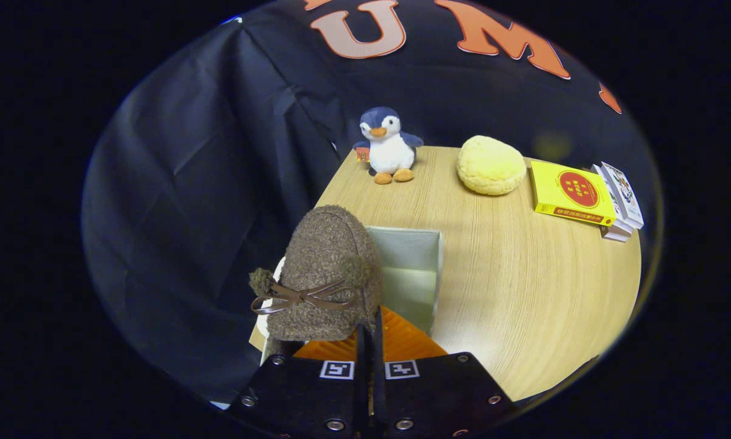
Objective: Open the storage box then place both shoes into the box .Put the left shoe in first, then the right shoe, with the right side of both shoes facing outward in a uniform manner.
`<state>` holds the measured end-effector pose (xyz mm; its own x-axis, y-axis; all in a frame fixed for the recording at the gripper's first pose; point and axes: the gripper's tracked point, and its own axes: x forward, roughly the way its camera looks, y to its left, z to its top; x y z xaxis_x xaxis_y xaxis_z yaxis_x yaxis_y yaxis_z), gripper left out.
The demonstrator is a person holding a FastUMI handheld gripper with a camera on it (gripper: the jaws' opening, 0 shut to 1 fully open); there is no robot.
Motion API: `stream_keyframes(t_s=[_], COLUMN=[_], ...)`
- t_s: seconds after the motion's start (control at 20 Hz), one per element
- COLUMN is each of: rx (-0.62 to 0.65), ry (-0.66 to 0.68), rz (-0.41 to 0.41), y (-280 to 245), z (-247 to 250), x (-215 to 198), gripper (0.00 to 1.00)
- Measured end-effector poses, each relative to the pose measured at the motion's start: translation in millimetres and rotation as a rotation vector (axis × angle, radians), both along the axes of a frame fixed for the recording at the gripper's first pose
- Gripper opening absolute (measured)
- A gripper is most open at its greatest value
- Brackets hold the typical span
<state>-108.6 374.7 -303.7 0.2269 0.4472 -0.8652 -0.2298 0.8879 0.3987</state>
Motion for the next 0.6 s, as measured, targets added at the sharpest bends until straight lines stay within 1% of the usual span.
stream_keyframes(t_s=[0.2,0.35,0.4,0.45,0.55,0.6], rx=[-0.080,-0.149,-0.143,-0.137,-0.128,-0.130], ry=[0.024,0.029,0.048,0.051,0.030,0.026], rz=[0.004,0.012,0.014,0.017,0.025,0.028], y=[2.2,-3.3,0.1,2.7,4.1,2.5], z=[-22.5,-34.0,-34.5,-33.5,-27.8,-26.1], x=[-7.7,-7.4,-13.0,-14.2,-8.5,-9.1], gripper=[0.04,0.06,0.12,0.16,0.22,0.27])
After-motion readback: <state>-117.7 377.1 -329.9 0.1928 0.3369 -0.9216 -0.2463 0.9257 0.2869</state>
